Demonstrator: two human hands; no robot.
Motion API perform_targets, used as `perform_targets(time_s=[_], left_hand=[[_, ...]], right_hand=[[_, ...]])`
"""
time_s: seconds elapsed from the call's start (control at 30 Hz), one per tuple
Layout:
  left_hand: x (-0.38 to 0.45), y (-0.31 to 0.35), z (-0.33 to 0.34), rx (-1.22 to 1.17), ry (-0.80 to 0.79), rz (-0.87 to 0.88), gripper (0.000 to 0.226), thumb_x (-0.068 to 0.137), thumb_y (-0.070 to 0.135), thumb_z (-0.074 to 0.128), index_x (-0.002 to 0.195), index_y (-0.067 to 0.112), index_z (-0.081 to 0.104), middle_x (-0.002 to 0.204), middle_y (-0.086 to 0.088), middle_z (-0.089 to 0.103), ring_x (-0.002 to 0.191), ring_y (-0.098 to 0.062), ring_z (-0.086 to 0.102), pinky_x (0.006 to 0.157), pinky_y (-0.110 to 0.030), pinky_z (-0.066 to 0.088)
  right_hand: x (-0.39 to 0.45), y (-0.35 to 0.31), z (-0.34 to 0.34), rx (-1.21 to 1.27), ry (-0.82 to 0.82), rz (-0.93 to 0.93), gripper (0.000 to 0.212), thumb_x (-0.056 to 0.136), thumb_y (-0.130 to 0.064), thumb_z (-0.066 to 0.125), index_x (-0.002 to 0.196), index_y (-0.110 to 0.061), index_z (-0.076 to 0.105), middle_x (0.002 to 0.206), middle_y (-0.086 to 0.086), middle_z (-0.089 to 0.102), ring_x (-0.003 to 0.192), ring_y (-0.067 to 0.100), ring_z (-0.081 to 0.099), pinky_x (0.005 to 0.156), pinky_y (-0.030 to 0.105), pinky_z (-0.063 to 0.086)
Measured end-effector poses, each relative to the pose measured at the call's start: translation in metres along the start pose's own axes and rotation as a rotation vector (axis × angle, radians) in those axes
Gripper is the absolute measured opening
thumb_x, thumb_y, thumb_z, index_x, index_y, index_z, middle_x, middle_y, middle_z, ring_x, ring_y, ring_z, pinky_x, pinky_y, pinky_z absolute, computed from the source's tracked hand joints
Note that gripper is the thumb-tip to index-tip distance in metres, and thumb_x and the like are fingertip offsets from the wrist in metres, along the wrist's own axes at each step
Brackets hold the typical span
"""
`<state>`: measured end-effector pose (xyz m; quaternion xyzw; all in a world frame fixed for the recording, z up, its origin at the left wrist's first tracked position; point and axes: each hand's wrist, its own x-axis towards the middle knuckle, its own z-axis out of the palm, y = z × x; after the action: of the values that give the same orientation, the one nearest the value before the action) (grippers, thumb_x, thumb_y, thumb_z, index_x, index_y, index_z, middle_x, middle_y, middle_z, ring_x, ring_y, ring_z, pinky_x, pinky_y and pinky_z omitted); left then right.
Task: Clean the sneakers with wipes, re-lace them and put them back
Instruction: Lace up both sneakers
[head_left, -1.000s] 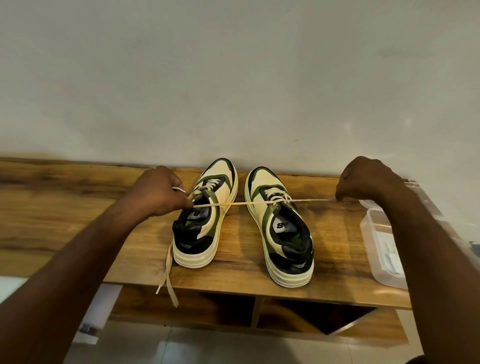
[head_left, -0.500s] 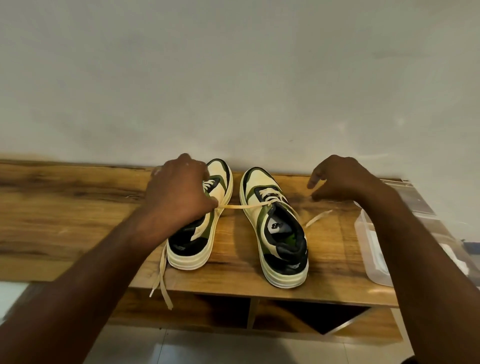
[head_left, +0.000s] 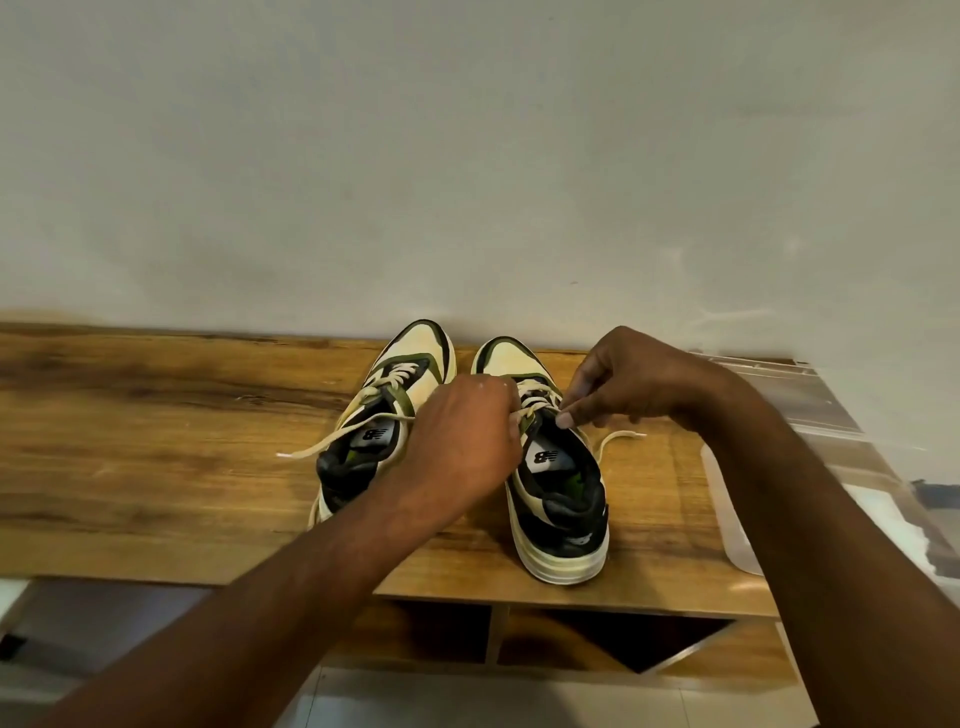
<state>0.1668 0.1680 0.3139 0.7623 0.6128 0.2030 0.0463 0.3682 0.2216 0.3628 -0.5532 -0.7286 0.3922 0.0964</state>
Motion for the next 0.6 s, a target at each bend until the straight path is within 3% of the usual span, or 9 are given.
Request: perform_targets(time_s=[0.17,0.3,0.43,0.6], left_hand=[[0.0,0.0,0.003,-0.119,0.002,-0.115,0.007,0.095,0.026,0.07,0.091,0.026,0.075,0.086,0.005,0.074,0.081,-0.015,0.067,0.076,-0.031,0.054],[0.003,-0.003,-0.002,-0.228,-0.07,-0.205,0.009,0.096,0.022,0.074,0.088,0.023,0.077,0.078,0.011,0.069,0.074,-0.005,0.062,0.069,-0.023,0.05],[0.005,-0.009,-0.007,-0.234,-0.12,-0.187,0.008,0.094,0.025,0.077,0.089,0.022,0.082,0.086,0.006,0.077,0.084,-0.011,0.069,0.082,-0.032,0.056],[0.006,-0.015,-0.008,-0.17,-0.151,-0.178,0.009,0.092,0.029,0.079,0.086,0.022,0.082,0.082,0.006,0.076,0.081,-0.009,0.068,0.081,-0.032,0.057]], right_hand=[[0.002,0.004,-0.001,0.031,-0.005,0.011,0.019,0.075,-0.021,0.092,0.085,-0.008,0.081,0.072,0.004,0.077,0.062,0.009,0.067,0.049,0.024,0.042],[0.003,0.007,-0.002,-0.006,-0.025,-0.003,0.011,0.084,-0.017,0.086,0.087,-0.008,0.08,0.072,0.004,0.075,0.061,0.009,0.064,0.048,0.023,0.043],[0.003,0.01,-0.002,-0.006,-0.009,0.001,0.008,0.088,-0.013,0.082,0.09,-0.006,0.078,0.076,0.009,0.077,0.06,0.013,0.064,0.045,0.021,0.041],[0.007,0.015,-0.001,-0.039,-0.005,0.016,0.006,0.086,-0.012,0.084,0.086,-0.007,0.079,0.069,0.007,0.073,0.053,0.012,0.057,0.048,0.026,0.041]])
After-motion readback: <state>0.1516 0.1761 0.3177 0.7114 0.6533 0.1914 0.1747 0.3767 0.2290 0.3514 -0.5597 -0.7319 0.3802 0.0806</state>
